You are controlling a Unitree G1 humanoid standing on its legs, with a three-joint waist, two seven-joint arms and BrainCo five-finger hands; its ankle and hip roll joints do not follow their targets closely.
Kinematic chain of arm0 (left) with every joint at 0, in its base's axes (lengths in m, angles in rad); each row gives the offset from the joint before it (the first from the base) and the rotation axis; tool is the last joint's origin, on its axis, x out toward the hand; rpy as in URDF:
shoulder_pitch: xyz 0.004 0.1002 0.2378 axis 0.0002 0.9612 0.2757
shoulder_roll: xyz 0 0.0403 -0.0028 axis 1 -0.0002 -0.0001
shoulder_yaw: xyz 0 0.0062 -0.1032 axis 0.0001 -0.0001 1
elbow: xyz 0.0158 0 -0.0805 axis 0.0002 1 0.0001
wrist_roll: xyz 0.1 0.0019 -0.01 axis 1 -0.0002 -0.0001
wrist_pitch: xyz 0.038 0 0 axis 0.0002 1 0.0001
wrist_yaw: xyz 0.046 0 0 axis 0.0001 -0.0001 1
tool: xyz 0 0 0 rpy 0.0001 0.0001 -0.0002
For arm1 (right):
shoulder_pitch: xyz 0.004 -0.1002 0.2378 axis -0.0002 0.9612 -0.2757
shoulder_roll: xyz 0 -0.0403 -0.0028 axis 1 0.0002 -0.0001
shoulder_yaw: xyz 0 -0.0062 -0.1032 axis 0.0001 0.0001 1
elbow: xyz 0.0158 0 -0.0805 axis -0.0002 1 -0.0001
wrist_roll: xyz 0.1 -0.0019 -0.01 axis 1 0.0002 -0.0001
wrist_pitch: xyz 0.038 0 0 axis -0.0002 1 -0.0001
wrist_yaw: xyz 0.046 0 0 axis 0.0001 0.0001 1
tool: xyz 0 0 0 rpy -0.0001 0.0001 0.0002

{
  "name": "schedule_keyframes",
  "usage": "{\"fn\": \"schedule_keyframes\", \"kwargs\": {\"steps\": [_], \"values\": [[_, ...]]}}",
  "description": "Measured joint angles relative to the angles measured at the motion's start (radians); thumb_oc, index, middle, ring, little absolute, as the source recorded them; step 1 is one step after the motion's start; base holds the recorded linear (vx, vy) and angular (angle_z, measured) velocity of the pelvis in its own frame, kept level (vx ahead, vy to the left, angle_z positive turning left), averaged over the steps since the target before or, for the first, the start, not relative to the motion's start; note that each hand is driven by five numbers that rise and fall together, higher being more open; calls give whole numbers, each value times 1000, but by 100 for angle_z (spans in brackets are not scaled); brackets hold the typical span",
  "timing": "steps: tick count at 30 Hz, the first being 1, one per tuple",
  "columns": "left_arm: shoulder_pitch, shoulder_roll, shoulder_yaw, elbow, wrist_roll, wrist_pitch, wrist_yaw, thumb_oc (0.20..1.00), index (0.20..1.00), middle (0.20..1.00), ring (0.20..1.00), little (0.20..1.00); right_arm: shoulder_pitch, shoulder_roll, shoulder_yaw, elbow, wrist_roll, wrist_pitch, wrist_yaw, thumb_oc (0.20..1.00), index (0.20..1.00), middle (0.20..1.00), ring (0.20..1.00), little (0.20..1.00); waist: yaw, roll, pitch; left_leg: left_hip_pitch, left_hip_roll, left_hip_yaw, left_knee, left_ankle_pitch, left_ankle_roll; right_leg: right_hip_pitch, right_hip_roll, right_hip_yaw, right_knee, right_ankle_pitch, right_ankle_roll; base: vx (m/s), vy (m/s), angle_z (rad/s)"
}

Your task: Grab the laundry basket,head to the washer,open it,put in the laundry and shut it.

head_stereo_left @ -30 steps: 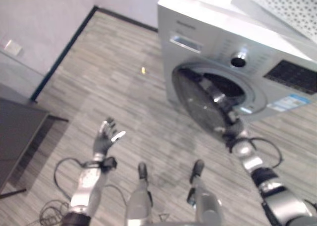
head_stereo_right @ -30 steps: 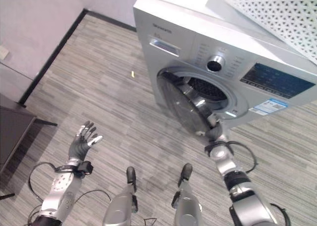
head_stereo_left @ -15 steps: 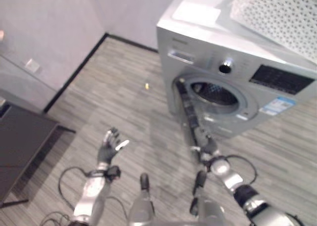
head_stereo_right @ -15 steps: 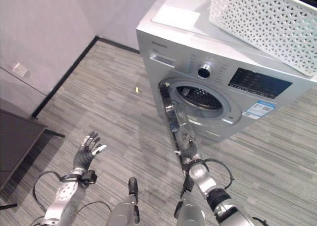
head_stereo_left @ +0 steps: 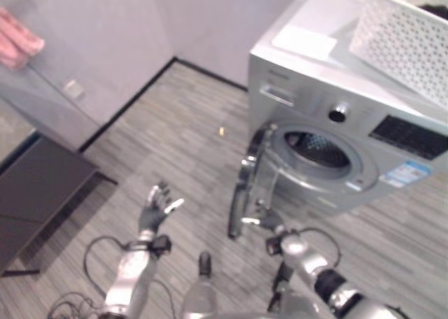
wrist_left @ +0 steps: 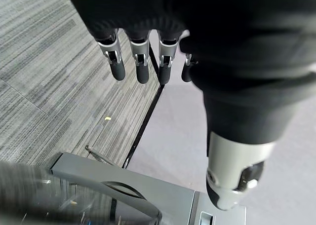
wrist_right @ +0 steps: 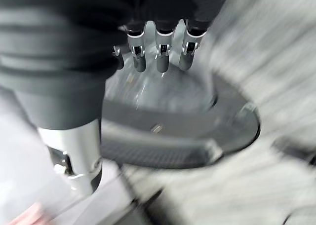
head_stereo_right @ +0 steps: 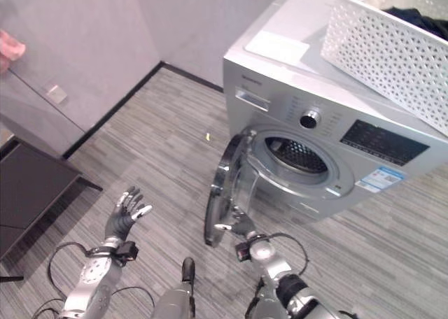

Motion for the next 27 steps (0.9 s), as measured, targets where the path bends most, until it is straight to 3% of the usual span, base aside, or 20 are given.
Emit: {"fn": "schedule_keyframes", "kwargs": {"steps": [3,9,14,17,22,27], "values": [[0,0,0,0,0,0,-1,1000,1000,1000,1000,1000,-12,35,0,-29,85,-22,32,1000,1000,1000,1000,1000,22,-7,-4,4,-14,-16,1,0,0,17,-13,-14,2,-3,9,10,24,17],[2,1,0,5,0,0,-1,1000,1000,1000,1000,1000,-3,21,-15,-41,93,-32,36,1000,1000,1000,1000,1000,26,-19,-7,7,-29,-23,1,0,0,29,-29,-24,4,-7,20,9,15,7],[5,2,5,5,10,0,-2,1000,1000,1000,1000,1000,79,-31,-66,-44,45,-31,33,1000,1000,1000,1000,1000,24,-56,-5,18,-36,-23,1,-2,2,42,-34,-26,1,-10,26,8,1,0],[16,2,11,5,17,2,-15,1000,1000,1000,1000,1000,170,-58,-133,-41,-3,-31,37,1000,1000,1000,1000,1000,15,-82,-14,23,-37,-22,0,-7,9,46,-35,-25,0,-15,31,11,2,0],[29,6,32,6,48,4,-22,1000,1000,1000,1000,1000,272,-88,-191,-25,-65,-23,40,1000,1000,1000,1000,1000,-29,-88,-14,33,-35,-18,-2,-11,11,52,-34,-20,-2,-15,31,10,-9,-3],[32,12,33,6,69,6,-31,1000,1000,1000,1000,1000,315,-95,-237,45,-141,-10,42,1000,1000,1000,1000,1000,-43,-91,-15,52,-26,-1,-4,-20,11,63,-32,-2,-2,-19,28,14,-25,-10]]}}
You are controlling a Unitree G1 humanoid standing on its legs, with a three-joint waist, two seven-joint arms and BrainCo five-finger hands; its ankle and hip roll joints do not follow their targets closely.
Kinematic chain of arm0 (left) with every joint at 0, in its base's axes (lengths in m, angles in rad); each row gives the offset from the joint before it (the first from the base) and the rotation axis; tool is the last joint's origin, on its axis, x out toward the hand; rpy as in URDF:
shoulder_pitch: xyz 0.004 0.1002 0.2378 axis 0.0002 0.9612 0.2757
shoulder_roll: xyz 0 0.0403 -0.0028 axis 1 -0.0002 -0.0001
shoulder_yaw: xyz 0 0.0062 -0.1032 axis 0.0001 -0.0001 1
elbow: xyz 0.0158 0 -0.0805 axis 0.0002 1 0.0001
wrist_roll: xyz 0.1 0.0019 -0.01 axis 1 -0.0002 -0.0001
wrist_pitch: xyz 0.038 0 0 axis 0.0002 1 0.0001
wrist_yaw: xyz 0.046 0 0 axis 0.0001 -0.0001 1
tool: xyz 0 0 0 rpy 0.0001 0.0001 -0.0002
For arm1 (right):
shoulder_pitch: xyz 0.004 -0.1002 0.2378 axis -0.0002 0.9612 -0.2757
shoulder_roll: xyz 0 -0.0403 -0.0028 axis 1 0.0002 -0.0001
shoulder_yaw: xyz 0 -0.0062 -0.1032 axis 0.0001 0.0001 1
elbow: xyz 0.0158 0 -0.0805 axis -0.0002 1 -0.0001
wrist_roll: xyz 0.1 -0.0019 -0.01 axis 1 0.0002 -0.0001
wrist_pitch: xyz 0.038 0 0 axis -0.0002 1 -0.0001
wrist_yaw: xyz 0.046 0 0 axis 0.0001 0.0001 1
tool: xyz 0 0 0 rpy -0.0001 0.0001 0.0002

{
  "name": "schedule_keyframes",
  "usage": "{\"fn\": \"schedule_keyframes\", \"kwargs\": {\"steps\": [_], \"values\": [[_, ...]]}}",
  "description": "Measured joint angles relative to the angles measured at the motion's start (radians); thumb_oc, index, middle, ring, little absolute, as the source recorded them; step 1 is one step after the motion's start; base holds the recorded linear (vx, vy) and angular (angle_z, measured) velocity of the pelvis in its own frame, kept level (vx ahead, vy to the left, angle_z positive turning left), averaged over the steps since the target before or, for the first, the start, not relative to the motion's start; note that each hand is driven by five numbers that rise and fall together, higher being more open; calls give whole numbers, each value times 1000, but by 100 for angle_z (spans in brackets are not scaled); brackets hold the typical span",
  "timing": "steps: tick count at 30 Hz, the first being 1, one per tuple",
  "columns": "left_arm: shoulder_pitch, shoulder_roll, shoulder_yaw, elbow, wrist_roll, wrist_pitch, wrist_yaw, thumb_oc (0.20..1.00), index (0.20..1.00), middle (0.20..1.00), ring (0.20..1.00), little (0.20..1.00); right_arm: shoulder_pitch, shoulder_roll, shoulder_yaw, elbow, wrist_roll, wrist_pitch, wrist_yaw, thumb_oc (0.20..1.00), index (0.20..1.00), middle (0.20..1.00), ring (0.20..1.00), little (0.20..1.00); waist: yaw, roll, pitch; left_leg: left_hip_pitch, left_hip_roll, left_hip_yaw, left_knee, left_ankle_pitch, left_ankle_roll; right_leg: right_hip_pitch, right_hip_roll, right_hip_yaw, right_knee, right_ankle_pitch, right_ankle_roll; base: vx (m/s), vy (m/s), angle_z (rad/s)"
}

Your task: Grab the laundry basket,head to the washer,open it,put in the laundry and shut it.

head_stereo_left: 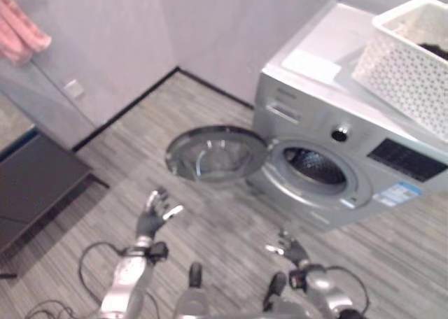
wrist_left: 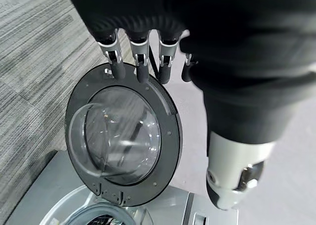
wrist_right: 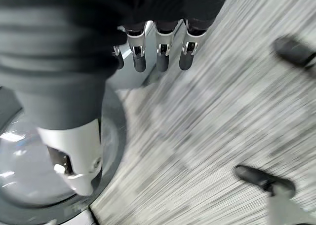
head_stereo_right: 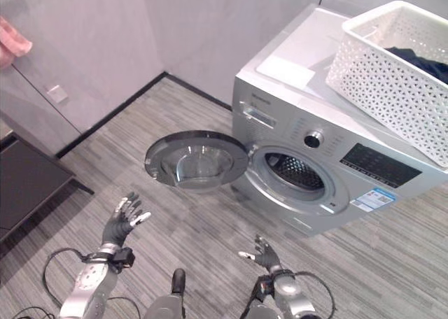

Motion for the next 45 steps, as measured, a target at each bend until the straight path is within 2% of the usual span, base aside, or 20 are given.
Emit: {"fn": "schedule_keyframes", "kwargs": {"steps": [6,11,13,14,17,19,20,22,24,25,26,27,29,31,33,34,38,42,43,45], "values": [[-6,14,-5,0,20,7,-24,1000,1000,1000,1000,1000,4,5,-57,-2,-13,4,-6,1000,1000,1000,1000,1000,-43,-6,-12,24,6,11,0,-6,9,10,10,16,0,0,0,21,-57,-7],[-13,82,-27,-7,39,12,-61,1000,1000,1000,1000,1000,23,5,-98,-12,-6,4,-7,1000,1000,1000,1000,1000,-55,-12,-23,54,28,42,4,-14,10,13,35,51,0,-5,-10,33,-103,-25],[-14,114,-46,-14,39,32,-105,1000,1000,1000,1000,1000,35,-1,-111,-12,-3,3,-6,1000,1000,1000,1000,1000,-72,-9,-42,72,50,66,5,-21,5,13,57,71,0,-8,-17,50,-131,-27],[-13,136,-61,-28,39,41,-119,1000,1000,1000,1000,1000,43,-4,-112,-12,-3,3,-6,1000,1000,1000,1000,1000,-81,-7,-46,77,59,69,5,-21,4,17,68,74,0,-11,-23,62,-116,-20],[-28,308,-141,-113,69,66,-213,1000,1000,1000,1000,1000,48,-13,-113,-11,-2,3,0,1000,1000,1000,1000,1000,-103,-1,-54,108,96,114,5,-28,-3,18,111,109,0,-19,-46,86,-120,-40],[-116,404,-211,-113,163,78,-255,1000,1000,1000,1000,1000,56,-32,-112,-10,-2,3,15,1000,1000,1000,1000,1000,-112,14,-64,132,124,139,5,-32,-7,24,141,129,0,-26,-57,94,-129,-44],[-194,412,-243,-77,233,79,-272,1000,1000,1000,1000,1000,61,-46,-111,-14,-2,3,22,1000,1000,1000,1000,1000,-120,30,-76,150,145,162,5,-37,-14,26,164,147,0,-30,-64,89,-127,-52],[-306,383,-290,38,302,81,-278,1000,1000,1000,1000,1000,65,-69,-94,-34,-3,6,37,1000,1000,1000,1000,1000,-134,47,-88,161,175,188,18,-38,-16,27,194,166,0,-37,-75,101,-133,-49],[-403,328,-347,224,380,105,-310,1000,1000,1000,1000,1000,84,-97,-87,-91,-4,12,57,1000,1000,1000,1000,1000,-184,48,-91,175,214,207,50,-26,-32,22,238,195,0,-48,-96,75,-129,-52],[-436,285,-351,341,405,126,-319,1000,1000,1000,1000,1000,95,-111,-69,-112,-4,16,64,1000,1000,1000,1000,1000,-200,33,-92,175,221,205,73,11,-89,25,240,200,0,-54,-105,36,-77,-52],[-473,268,-384,440,419,140,-320,1000,1000,1000,1000,1000,101,-110,-69,-131,-5,21,68,1000,1000,1000,1000,1000,-200,14,-95,168,221,206,94,34,-96,23,238,222,0,-56,-108,57,-66,-59],[-538,241,-430,600,458,160,-340,1000,1000,1000,1000,1000,129,-113,-70,-164,-9,34,75,1000,1000,1000,1000,1000,-217,-18,-97,168,218,206,99,74,-110,12,232,238,-1,-59,-113,152,-22,-52],[-660,166,-464,905,501,196,-351,1000,1000,1000,1000,1000,147,-142,-69,-233,-16,46,89,1000,1000,1000,1000,1000,-244,-29,-91,174,223,226,101,79,-126,10,235,243,0,-59,-114,122,4,-46],[-720,150,-449,1100,559,225,-356,1000,1000,1000,1000,1000,164,-171,-72,-249,-17,54,97,1000,1000,1000,1000,1000,-307,-28,-92,198,236,280,82,79,-129,4,253,237,0,-49,-126,-6,-28,-48],[-786,142,-370,1193,593,228,-353,1000,1000,1000,1000,1000,198,-206,-77,-243,-17,67,105,1000,1000,1000,1000,1000,-320,-9,-98,204,233,298,9,97,-152,-42,262,237,6,-36,-133,18,-35,-19],[-784,154,-368,1199,628,245,-352,1000,1000,1000,1000,1000,211,-200,-73,-239,-17,76,107,1000,1000,1000,1000,1000,-321,-10,-100,211,228,314,5,97,-152,-42,262,243,7,-30,-138,43,-38,-13],[-793,206,-341,1215,706,244,-327,1000,1000,1000,1000,1000,214,-200,-76,-247,-18,76,114,1000,1000,1000,1000,1000,-312,-11,-101,210,229,331,5,97,-152,-36,262,239,0,-42,-134,24,-16,4],[-779,210,-277,1206,705,245,-268,1000,1000,1000,1000,1000,193,-199,-76,-289,-18,73,116,1000,1000,1000,1000,1000,-291,-15,-102,206,233,331,9,99,-150,-36,271,235,1,-50,-140,39,-84,5],[-778,210,-246,1206,704,245,-254,1000,1000,1000,1000,1000,188,-194,-75,-306,-23,76,117,1000,1000,1000,1000,1000,-277,-31,-101,182,238,319,52,98,-152,-36,276,242,10,-55,-145,36,-118,-3],[-778,225,-235,1202,703,245,-226,1000,1000,1000,1000,1000,215,-186,-76,-369,-43,75,123,1000,1000,1000,1000,1000,-256,-82,-92,138,249,264,161,100,-151,-25,260,268,10,-59,-161,-6,15,-6]]}}
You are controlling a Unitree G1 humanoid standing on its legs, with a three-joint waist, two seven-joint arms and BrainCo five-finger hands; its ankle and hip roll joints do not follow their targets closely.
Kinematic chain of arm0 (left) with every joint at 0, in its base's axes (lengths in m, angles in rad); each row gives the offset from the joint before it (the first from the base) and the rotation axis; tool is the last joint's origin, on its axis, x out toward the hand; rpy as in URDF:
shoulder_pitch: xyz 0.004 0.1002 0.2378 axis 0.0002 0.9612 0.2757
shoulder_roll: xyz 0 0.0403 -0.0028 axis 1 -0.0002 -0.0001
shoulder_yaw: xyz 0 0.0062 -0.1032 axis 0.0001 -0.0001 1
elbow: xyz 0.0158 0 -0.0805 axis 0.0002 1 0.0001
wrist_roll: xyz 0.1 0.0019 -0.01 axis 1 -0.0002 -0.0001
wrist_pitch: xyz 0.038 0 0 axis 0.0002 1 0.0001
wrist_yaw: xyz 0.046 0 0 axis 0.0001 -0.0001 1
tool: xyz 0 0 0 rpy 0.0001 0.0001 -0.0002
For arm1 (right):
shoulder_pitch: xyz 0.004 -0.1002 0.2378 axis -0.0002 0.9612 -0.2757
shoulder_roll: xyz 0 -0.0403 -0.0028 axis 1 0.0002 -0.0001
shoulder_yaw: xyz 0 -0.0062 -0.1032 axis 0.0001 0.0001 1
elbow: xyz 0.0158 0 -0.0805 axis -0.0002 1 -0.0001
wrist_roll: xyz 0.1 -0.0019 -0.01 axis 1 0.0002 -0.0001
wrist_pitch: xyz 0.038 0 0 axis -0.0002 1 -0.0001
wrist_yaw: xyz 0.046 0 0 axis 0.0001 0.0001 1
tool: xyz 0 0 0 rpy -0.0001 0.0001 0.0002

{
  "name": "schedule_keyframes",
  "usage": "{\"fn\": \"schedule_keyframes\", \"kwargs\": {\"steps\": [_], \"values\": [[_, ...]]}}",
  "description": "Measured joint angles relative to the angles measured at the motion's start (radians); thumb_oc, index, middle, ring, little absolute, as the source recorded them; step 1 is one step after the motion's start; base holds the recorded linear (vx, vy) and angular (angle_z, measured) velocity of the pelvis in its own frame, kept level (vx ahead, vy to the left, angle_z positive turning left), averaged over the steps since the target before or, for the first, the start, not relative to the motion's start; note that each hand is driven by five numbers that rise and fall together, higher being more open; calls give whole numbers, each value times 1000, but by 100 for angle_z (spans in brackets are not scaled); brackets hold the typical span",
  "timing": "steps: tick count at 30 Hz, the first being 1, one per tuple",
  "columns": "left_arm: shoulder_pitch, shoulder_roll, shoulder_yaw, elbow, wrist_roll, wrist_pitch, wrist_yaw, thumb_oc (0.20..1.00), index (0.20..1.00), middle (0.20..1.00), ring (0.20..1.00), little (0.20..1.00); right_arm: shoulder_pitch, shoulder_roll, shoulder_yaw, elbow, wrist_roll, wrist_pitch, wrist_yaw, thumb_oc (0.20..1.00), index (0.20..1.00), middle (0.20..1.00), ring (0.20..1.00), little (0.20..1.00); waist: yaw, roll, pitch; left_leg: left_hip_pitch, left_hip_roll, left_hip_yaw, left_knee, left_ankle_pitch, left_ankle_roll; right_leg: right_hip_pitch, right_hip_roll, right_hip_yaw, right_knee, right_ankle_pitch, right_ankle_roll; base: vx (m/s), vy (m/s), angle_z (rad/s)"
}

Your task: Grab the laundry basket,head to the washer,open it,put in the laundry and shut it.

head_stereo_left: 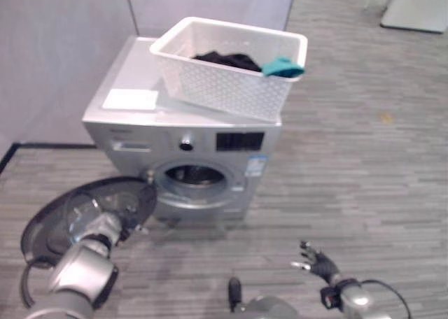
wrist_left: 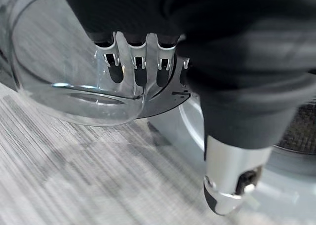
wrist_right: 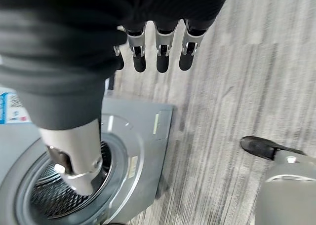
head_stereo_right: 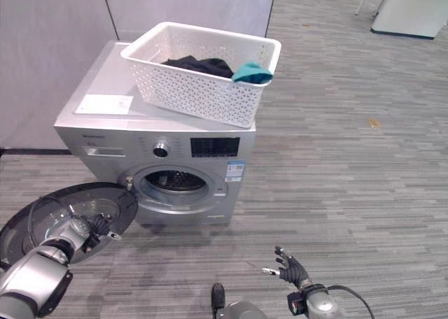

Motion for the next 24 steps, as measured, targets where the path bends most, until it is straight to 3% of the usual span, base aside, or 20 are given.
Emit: {"fn": "schedule_keyframes", "kwargs": {"steps": [3,4,5,6,7,9,12,14,16,17,19,21,24], "values": [[7,-6,-16,-77,-21,2,37,1000,1000,1000,1000,1000,-21,-2,-81,-38,-12,-8,-29,1000,1000,1000,1000,1000,31,-38,25,-95,18,-42,160,-3,-5,34,-7,-16,-3,-10,-19,-6,104,32],[11,-23,-34,-181,-35,-7,63,1000,1000,1000,1000,1000,-38,-9,-140,-56,-11,-8,-57,1000,1000,1000,1000,1000,34,-61,54,-162,-26,-77,180,-42,9,38,-45,-21,-9,-10,-32,23,194,72],[26,-28,-35,-220,-42,-10,67,1000,1000,1000,1000,1000,-54,-22,-157,-71,-11,-12,-67,1000,1000,1000,1000,1000,49,-62,60,-165,-58,-89,110,-55,15,41,-55,-22,-6,-8,-26,-29,156,54],[41,-29,-33,-249,-58,-9,80,1000,1000,1000,1000,1000,-78,-31,-171,-78,-11,-22,-80,1000,1000,1000,1000,1000,56,-57,68,-175,-74,-95,62,-61,13,45,-58,-21,-9,-11,-25,35,169,7],[69,-25,-29,-321,-80,-11,104,1000,1000,1000,1000,1000,-109,-42,-226,-134,-14,-24,-113,1000,1000,1000,1000,1000,82,-48,102,-205,-129,-150,-13,-63,17,50,-69,-16,-6,-9,-27,15,125,-7],[118,-27,-7,-401,-101,-12,125,1000,1000,1000,1000,1000,-160,-37,-310,-174,-14,-49,-161,1000,1000,1000,1000,1000,117,-36,146,-242,-186,-204,-93,-56,25,59,-71,9,-9,-10,-27,98,125,-27],[179,-30,24,-464,-125,-5,134,1000,1000,1000,1000,1000,-185,-27,-386,-235,-28,-59,-227,1000,1000,1000,1000,1000,131,-16,170,-287,-203,-232,-96,-41,46,97,-66,7,-9,-23,-14,192,213,-19],[279,-29,80,-605,-146,-9,153,1000,1000,1000,1000,1000,-203,-3,-545,-384,-78,-86,-314,1000,1000,1000,1000,1000,134,18,180,-293,-210,-230,-68,-46,57,121,-77,32,-9,-40,11,204,238,-38],[355,-34,128,-681,-156,-13,155,1000,1000,1000,1000,1000,-232,15,-612,-445,-94,-107,-363,1000,1000,1000,1000,1000,134,40,173,-250,-214,-232,-75,-89,119,138,-84,68,-9,-49,43,220,228,-56],[408,-42,160,-715,-160,-23,156,1000,1000,1000,1000,1000,-251,19,-649,-525,-125,-113,-410,1000,1000,1000,1000,1000,134,35,164,-217,-257,-213,-69,-50,157,170,-131,86,-7,-72,79,265,297,-57],[476,-37,179,-764,-175,-30,155,1000,1000,1000,1000,1000,-267,23,-660,-613,-172,-153,-438,1000,1000,1000,1000,1000,134,10,135,-185,-321,-169,-68,-83,209,183,-200,90,-2,-80,102,237,298,-35],[538,-31,224,-834,-182,-32,153,1000,1000,1000,1000,1000,-317,41,-657,-683,-193,-150,-449,1000,1000,1000,1000,1000,142,-14,115,-166,-375,-141,-69,-115,239,185,-255,105,11,-89,125,209,268,-22],[606,-37,223,-903,-196,-48,144,1000,1000,1000,1000,1000,-444,35,-635,-757,-240,-163,-468,1000,1000,1000,1000,1000,172,3,88,-118,-416,-113,-68,-142,277,190,-302,96,70,-81,167,128,266,-10]]}}
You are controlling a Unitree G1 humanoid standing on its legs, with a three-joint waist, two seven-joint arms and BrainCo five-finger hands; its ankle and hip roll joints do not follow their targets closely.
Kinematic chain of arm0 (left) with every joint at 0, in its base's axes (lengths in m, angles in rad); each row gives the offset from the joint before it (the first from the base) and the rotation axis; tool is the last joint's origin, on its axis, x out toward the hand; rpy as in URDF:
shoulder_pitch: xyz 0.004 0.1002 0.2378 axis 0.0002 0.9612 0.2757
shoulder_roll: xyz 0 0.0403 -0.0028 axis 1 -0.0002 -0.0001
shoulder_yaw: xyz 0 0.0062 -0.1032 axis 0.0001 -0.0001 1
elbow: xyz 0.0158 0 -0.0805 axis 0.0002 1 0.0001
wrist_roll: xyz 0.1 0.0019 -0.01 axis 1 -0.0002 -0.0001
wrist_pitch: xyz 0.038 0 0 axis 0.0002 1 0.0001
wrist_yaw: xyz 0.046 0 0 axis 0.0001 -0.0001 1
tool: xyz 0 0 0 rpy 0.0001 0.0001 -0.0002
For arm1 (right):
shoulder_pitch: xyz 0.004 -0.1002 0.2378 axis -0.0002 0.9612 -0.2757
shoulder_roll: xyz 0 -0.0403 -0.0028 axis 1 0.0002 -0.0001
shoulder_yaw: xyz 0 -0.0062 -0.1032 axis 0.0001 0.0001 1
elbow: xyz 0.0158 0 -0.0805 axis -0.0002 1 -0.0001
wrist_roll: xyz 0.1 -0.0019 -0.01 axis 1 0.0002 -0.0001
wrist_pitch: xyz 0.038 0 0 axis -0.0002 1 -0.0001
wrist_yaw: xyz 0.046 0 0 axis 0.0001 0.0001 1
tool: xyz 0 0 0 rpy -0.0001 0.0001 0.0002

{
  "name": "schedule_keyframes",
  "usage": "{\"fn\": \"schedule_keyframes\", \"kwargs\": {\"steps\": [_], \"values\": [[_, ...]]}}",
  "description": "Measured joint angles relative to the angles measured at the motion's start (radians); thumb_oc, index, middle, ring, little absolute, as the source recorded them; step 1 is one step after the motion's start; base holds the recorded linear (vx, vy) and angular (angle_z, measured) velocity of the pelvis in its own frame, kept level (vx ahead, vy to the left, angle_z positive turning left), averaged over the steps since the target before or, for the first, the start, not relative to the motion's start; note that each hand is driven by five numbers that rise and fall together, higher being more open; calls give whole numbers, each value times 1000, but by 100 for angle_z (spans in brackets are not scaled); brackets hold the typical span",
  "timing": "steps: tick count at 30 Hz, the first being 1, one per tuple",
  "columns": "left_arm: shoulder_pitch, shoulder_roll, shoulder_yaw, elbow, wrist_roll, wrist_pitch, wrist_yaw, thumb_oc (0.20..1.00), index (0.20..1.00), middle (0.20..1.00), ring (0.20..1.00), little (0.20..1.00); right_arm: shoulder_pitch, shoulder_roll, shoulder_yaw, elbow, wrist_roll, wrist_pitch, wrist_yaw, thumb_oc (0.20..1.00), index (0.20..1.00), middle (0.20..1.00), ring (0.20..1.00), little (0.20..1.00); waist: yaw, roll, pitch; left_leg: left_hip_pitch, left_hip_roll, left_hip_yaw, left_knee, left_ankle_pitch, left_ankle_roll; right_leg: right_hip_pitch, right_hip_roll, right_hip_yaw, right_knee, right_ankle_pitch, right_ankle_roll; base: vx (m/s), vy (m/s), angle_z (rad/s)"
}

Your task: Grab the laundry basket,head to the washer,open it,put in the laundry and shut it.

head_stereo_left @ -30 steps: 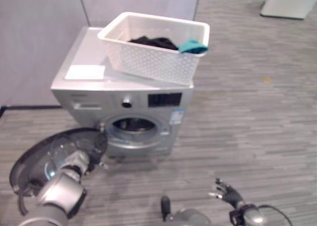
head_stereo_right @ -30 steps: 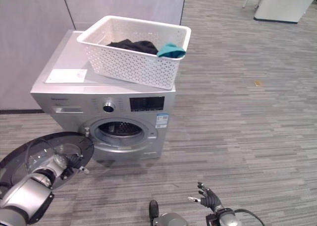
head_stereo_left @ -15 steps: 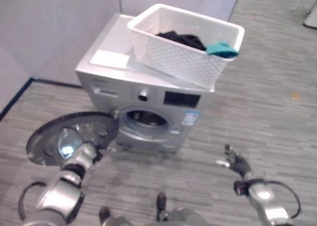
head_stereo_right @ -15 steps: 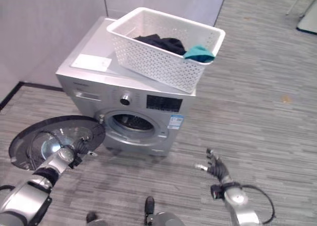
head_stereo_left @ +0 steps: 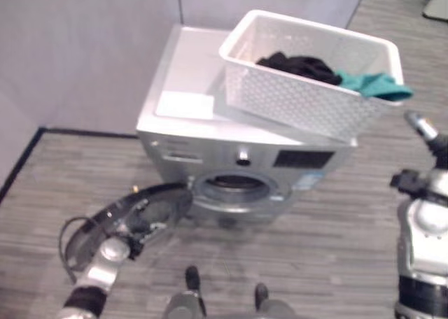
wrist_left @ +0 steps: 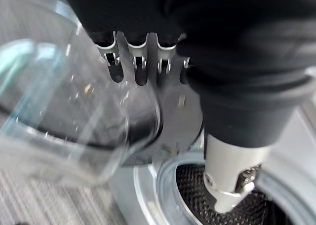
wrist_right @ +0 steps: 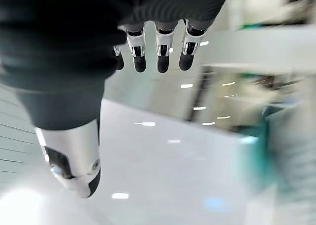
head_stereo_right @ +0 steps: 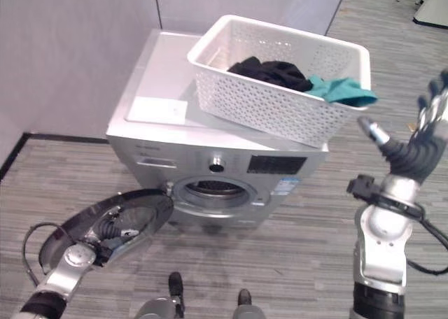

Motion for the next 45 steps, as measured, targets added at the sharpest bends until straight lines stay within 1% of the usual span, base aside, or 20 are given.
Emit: {"fn": "schedule_keyframes", "kwargs": {"steps": [2,5,6,8,9,10,11,12,13,16,17,19,22,25,28,32,33,34,37,45], "values": [[15,1,-18,-45,-4,-3,-21,1000,1000,1000,1000,1000,-32,-35,17,10,-36,9,-7,1000,1000,1000,1000,1000,32,-5,-13,-4,-14,-16,36,-39,20,-39,-13,-13,115,-18,37,49,217,15],[31,7,0,-92,-21,-1,-38,1000,1000,1000,1000,1000,-49,-112,26,64,-62,39,-3,1000,1000,1000,1000,1000,33,-1,-17,3,-4,-32,29,-42,25,-107,-30,-29,241,-37,60,23,22,16],[63,29,21,-140,-21,-3,-41,1000,1000,1000,1000,1000,-50,-163,30,91,-90,61,12,1000,1000,1000,1000,1000,45,-17,-27,3,-12,-28,31,-48,29,-109,-47,-66,211,-37,59,-23,-52,7],[69,54,39,-153,-25,-1,-51,1000,1000,1000,1000,1000,-56,-182,33,110,-92,78,22,1000,1000,1000,1000,1000,56,-33,-36,7,-13,-23,29,-50,29,-122,-73,-96,175,-13,57,21,-71,-9],[89,52,68,-198,-41,-1,-65,1000,1000,1000,1000,1000,-68,-355,59,224,-99,94,50,1000,1000,1000,1000,1000,73,-16,-30,10,-2,-13,33,-59,32,-115,-108,-180,75,8,59,50,-26,-3],[105,61,83,-226,-42,-4,-67,1000,1000,1000,1000,1000,-65,-391,53,284,-107,121,56,1000,1000,1000,1000,1000,71,-20,-33,12,-1,-34,32,-57,27,-103,-116,-188,41,31,60,62,-31,21],[108,69,111,-229,-43,-3,-82,1000,1000,1000,1000,1000,-57,-409,30,290,-113,159,65,1000,1000,1000,1000,1000,70,-62,-56,29,-13,-47,6,-52,10,-84,-112,-164,40,92,71,36,-37,36],[111,80,112,-228,-43,-2,-85,1000,1000,1000,1000,1000,-67,-411,34,293,-121,157,67,1000,1000,1000,1000,1000,80,-90,-72,33,-26,-46,-1,-51,-2,-74,-112,-185,25,93,73,31,-52,0],[116,68,116,-228,-43,-2,-96,1000,1000,1000,1000,1000,-105,-473,60,322,-127,163,79,1000,1000,1000,1000,1000,98,-104,-84,28,-20,-38,-2,-53,-24,-41,-99,-208,-50,77,91,-9,-36,-15],[124,41,108,-231,-49,-2,-112,1000,1000,1000,1000,1000,-141,-590,51,377,-127,186,93,1000,1000,1000,1000,1000,93,-86,-89,9,20,-68,-3,-35,-46,-44,-48,-234,-73,80,74,-15,-37,8],[124,36,104,-230,-59,-2,-115,1000,1000,1000,1000,1000,-153,-688,51,396,-127,206,107,1000,1000,1000,1000,1000,86,-84,-89,0,49,-83,-3,-29,-55,-45,-18,-245,-72,75,60,-29,-33,17],[121,36,103,-230,-61,-2,-121,1000,1000,1000,1000,1000,-214,-727,52,433,-124,209,121,1000,1000,1000,1000,1000,77,-88,-87,-1,58,-91,-5,-22,-66,-44,-7,-251,-72,72,55,-11,-25,8],[120,36,102,-230,-79,-3,-129,1000,1000,1000,1000,1000,-299,-770,72,477,-120,213,138,1000,1000,1000,1000,1000,74,-96,-84,0,59,-91,-4,-22,-66,-44,-5,-250,-72,73,52,0,0,0],[115,39,100,-232,-101,-4,-132,1000,1000,1000,1000,1000,-412,-788,231,572,-99,212,185,1000,1000,1000,1000,1000,73,-128,-85,2,58,-89,-5,-23,-66,-44,-7,-247,-72,75,50,0,0,0],[104,46,93,-233,-128,-2,-133,1000,1000,1000,1000,1000,-540,-779,419,675,-37,219,239,1000,1000,1000,1000,1000,75,-141,-83,5,58,-83,-5,-24,-66,-45,-7,-239,-72,77,47,2,-1,-5],[103,47,80,-239,-146,-2,-143,1000,1000,1000,1000,1000,-527,-776,463,686,23,223,332,1000,1000,1000,1000,1000,84,-149,-83,2,57,-86,-6,-24,-66,-45,-8,-241,-72,77,47,5,1,2],[104,48,80,-241,-146,-2,-148,1000,1000,1000,1000,1000,-527,-776,475,688,36,224,344,953,953,953,953,953,84,-149,-83,2,57,-87,-6,-24,-66,-45,-8,-243,-72,76,47,0,0,0],[103,48,79,-241,-146,-2,-150,1000,1000,1000,1000,1000,-524,-776,488,689,41,228,361,950,950,950,950,950,82,-151,-82,1,58,-87,-6,-23,-66,-46,-7,-242,-72,76,47,0,0,0],[104,48,77,-250,-147,-2,-154,1000,1000,1000,1000,1000,-483,-775,492,683,43,245,408,1000,1000,1000,1000,1000,80,-155,-80,-4,57,-91,-6,-23,-68,-48,-7,-248,-72,76,47,4,11,3],[87,58,77,-255,-158,-5,-159,1000,1000,1000,1000,1000,-474,-736,515,694,75,259,441,1000,1000,1000,1000,1000,90,-174,-70,-42,60,-93,49,-39,-77,-63,-7,-244,-71,78,44,2,32,-1]]}}
